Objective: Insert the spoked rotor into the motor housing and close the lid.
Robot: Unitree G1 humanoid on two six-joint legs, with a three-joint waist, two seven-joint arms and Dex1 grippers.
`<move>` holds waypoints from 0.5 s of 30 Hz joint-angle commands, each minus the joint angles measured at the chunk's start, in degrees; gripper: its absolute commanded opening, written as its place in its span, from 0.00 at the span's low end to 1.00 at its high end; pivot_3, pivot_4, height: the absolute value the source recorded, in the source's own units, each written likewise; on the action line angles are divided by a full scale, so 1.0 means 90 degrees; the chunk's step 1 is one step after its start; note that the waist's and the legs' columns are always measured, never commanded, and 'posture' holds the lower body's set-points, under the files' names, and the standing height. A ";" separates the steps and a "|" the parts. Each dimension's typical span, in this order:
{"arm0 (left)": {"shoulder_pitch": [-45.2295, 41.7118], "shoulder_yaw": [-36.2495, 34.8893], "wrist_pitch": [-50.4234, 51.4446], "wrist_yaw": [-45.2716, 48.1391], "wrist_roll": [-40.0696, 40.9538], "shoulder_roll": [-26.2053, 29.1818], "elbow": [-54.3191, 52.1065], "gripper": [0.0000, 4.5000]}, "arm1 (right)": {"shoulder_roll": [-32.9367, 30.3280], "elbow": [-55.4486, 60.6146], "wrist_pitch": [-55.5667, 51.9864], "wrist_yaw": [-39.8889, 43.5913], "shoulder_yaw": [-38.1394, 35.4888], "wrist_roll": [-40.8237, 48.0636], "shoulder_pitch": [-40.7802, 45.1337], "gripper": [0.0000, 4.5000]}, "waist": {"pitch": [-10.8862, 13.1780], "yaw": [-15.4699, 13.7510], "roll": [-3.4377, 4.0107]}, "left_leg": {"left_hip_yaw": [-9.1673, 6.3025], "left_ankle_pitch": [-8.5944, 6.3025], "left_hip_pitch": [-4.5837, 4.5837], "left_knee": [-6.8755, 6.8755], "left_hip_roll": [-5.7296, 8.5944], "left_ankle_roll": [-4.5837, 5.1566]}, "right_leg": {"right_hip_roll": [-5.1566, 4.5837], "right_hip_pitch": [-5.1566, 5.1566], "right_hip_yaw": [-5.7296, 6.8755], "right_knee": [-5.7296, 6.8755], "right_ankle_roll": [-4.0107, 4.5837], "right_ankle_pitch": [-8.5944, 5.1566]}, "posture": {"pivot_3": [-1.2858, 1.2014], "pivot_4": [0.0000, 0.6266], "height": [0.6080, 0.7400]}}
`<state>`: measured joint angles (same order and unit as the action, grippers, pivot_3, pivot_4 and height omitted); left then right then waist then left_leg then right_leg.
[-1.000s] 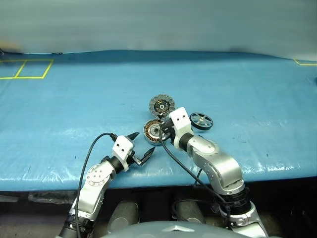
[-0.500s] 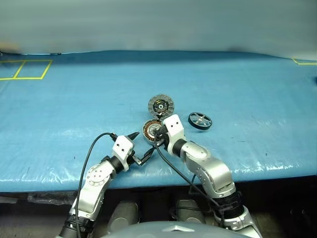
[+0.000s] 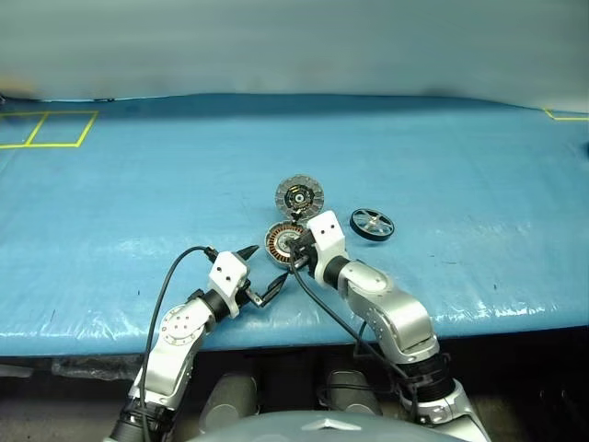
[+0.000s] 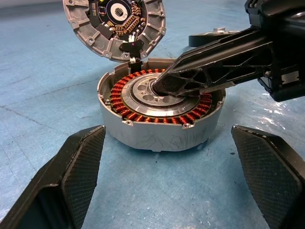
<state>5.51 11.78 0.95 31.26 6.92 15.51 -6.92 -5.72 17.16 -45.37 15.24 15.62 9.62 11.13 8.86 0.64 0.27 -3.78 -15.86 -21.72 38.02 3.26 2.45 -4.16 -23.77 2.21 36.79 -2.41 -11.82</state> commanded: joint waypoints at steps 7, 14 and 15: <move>-0.0020 -0.0019 -0.0087 0.0014 0.0012 0.0007 -0.0143 1.00 | 0.0113 -0.0060 0.0185 -0.0014 0.0013 -0.0023 0.0119 0.00 | 0.0000 0.0004 0.0000 | 0.0000 0.0000 0.0000 0.0001 0.0000 0.0000 | 0.0000 0.0001 -0.0001 0.0000 0.0000 0.0000 | 0.52 0.24 1.00; 0.0000 -0.0027 -0.0048 -0.0014 0.0003 0.0029 -0.0157 1.00 | 0.0193 -0.0305 0.0274 -0.0009 -0.0018 -0.0033 0.0333 0.00 | 0.0000 0.0002 0.0000 | 0.0000 0.0001 0.0001 0.0000 0.0000 -0.0001 | 0.0001 0.0000 -0.0001 0.0001 0.0000 0.0000 | 0.52 0.24 1.00; 0.0001 -0.0030 -0.0053 -0.0019 0.0003 0.0029 -0.0156 1.00 | 0.0192 -0.0304 0.0269 -0.0010 -0.0019 -0.0032 0.0349 0.00 | 0.0000 0.0002 0.0000 | 0.0000 0.0001 0.0001 0.0000 0.0000 -0.0001 | 0.0001 0.0000 -0.0001 0.0001 0.0000 0.0000 | 0.52 0.24 1.00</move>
<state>5.57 11.78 0.95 31.26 6.92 15.82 -6.92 -4.51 13.74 -44.01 15.05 15.67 9.33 13.43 8.86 0.66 0.27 -3.78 -15.85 -21.71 38.02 3.26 2.44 -4.15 -23.77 2.19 36.80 -2.40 -11.82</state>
